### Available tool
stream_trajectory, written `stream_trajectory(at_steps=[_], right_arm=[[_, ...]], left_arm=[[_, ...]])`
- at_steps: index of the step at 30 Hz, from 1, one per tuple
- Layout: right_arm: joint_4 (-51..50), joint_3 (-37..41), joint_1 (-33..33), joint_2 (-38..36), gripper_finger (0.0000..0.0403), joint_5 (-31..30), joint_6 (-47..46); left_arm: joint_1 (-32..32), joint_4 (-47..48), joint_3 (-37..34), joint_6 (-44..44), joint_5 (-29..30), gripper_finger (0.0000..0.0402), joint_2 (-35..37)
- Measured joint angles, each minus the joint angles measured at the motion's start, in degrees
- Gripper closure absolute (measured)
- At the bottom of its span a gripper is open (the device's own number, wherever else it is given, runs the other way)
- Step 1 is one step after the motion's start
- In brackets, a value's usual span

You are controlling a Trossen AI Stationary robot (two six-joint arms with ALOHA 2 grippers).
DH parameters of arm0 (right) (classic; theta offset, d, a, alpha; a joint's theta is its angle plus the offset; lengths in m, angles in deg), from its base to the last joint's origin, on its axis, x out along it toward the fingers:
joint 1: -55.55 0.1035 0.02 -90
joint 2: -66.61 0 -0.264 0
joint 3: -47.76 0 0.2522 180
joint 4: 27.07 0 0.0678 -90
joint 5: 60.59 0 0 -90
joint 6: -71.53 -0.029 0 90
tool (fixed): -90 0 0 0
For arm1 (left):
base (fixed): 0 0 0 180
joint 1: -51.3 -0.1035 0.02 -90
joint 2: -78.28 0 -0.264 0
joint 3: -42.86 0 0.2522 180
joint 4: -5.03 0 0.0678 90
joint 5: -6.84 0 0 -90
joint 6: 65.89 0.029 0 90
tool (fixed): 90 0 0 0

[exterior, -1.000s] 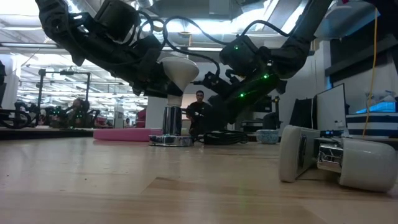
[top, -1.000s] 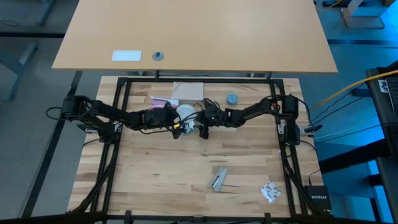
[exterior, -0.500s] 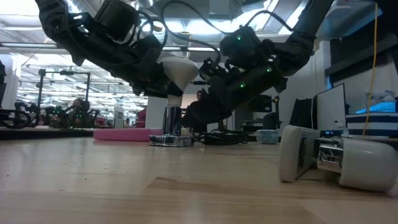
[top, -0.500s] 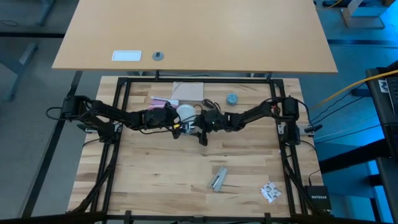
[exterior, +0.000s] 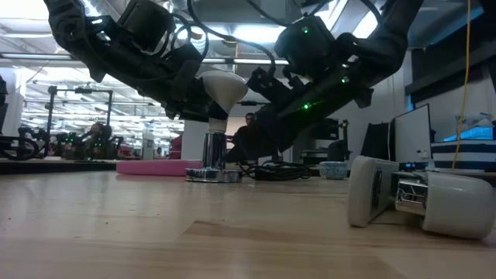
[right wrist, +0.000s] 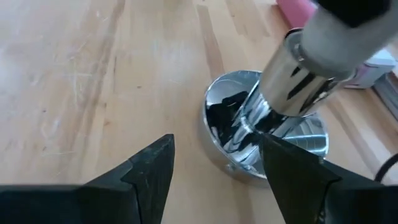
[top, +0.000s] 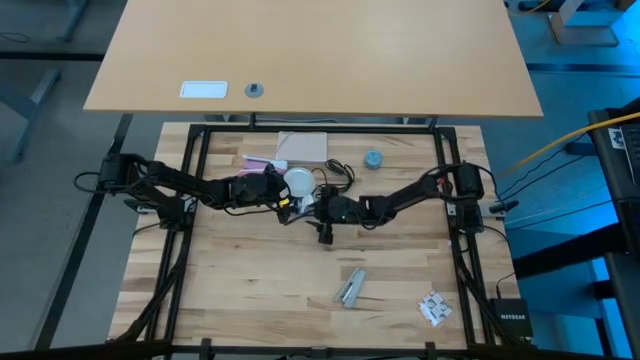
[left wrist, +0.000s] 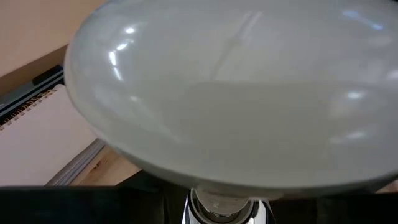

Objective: Screw lightbulb
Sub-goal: Insert light bulb into the lamp

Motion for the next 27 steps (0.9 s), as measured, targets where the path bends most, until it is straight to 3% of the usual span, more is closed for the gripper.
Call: stream_trajectory(at_steps=[6, 12, 19, 27], right_arm=[[0.2, 0.0, 0.0, 0.0, 0.0171, -1.9, -0.1], [1.2, 0.0, 0.0, 0.0, 0.0223, -1.9, -0.1], [9.1, -0.2, 0.4, 3.9, 0.0262, -1.0, -0.2], [2.6, -3.2, 0.3, 5.0, 0.0265, -3.3, -0.1]], left_arm=[[0.0, 0.0, 0.0, 0.0, 0.0, 0.0235, 0.0], [0.0, 0.0, 0.0, 0.0, 0.0, 0.0235, 0.0], [0.0, 0.0, 0.0, 0.0, 0.0, 0.0235, 0.0], [0.0, 0.0, 0.0, 0.0, 0.0, 0.0235, 0.0]])
